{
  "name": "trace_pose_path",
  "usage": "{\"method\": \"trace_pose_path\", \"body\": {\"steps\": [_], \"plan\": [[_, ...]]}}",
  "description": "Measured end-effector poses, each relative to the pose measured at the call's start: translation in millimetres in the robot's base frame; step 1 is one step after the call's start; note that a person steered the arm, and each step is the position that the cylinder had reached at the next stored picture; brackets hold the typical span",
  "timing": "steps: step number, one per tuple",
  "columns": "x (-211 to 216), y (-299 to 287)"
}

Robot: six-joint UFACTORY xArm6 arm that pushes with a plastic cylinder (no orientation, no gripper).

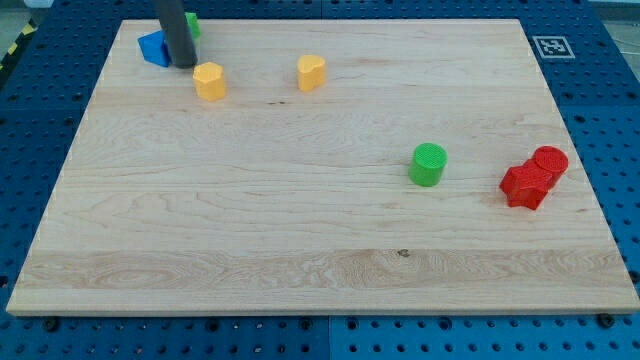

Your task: Move the group of blocks to form a group at top side of the board

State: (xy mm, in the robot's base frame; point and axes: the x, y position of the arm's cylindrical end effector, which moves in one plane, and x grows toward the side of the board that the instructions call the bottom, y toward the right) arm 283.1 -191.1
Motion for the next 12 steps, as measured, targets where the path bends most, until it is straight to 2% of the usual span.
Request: {"method": "trace_pose_path", "body": {"steps": [2, 4, 6, 8, 10, 12], "plan": [[0, -8], [5, 20], [58, -4], [78, -15], [165, 40], [145, 61]]}}
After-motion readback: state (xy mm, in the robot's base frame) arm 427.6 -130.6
